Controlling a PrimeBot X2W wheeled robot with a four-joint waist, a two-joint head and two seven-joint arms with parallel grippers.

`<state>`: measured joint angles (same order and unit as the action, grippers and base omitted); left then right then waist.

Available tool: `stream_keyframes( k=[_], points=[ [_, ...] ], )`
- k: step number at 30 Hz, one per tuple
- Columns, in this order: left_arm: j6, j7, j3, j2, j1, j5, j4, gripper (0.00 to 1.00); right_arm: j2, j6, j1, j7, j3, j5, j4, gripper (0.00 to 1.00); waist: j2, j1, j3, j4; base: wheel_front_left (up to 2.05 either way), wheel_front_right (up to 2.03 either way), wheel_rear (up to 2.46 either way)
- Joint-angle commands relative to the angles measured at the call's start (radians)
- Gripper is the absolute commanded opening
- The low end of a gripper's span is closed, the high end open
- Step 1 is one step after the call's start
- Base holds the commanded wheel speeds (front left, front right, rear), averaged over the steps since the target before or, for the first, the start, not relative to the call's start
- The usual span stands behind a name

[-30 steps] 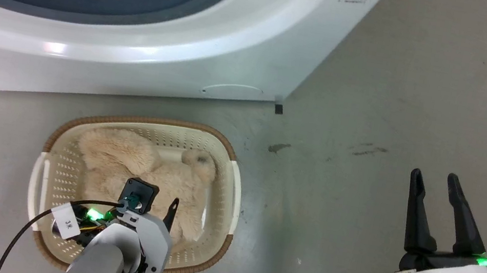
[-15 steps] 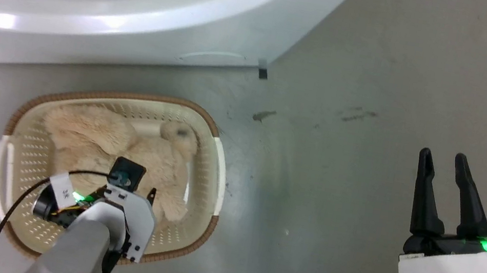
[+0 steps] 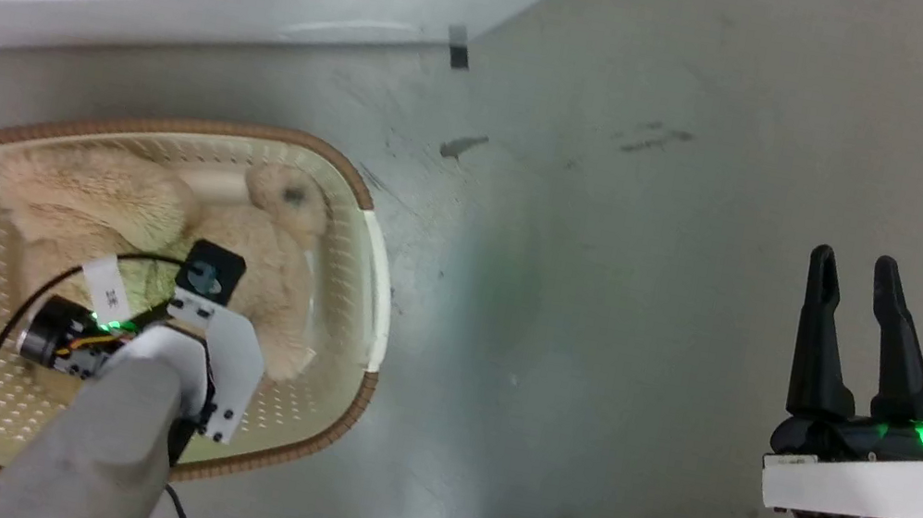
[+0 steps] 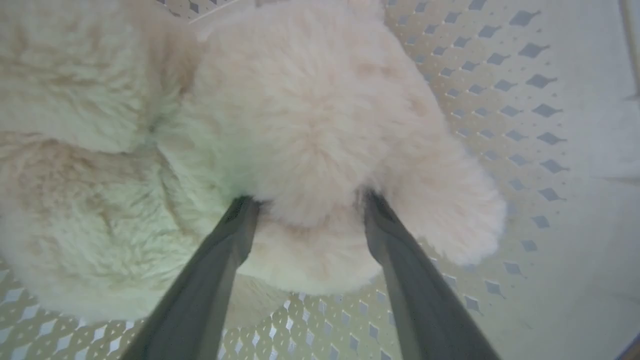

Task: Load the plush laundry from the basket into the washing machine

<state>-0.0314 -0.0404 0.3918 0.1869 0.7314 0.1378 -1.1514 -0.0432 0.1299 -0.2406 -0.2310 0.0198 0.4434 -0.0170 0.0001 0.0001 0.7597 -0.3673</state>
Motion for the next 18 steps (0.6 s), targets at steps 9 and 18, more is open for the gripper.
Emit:
stream_keyframes(
  k=[9, 18],
  points=[
    [-0.031, -0.017, 0.019, 0.036, 0.098, 0.049, -0.107, 1.0, -0.007, 0.001, -0.052, -0.024, 0.015, 0.062, -0.007, 1.0, -0.0001, -0.0001, 0.106, -0.061, 0.0, 0.0, 0.0],
    [0.02, 0.001, 0.032, 0.027, 0.106, 0.081, -0.139, 0.0, -0.007, 0.001, -0.057, -0.031, 0.007, 0.06, -0.022, 1.0, -0.0001, -0.0001, 0.103, -0.058, 0.0, 0.0, 0.0]
  ],
)
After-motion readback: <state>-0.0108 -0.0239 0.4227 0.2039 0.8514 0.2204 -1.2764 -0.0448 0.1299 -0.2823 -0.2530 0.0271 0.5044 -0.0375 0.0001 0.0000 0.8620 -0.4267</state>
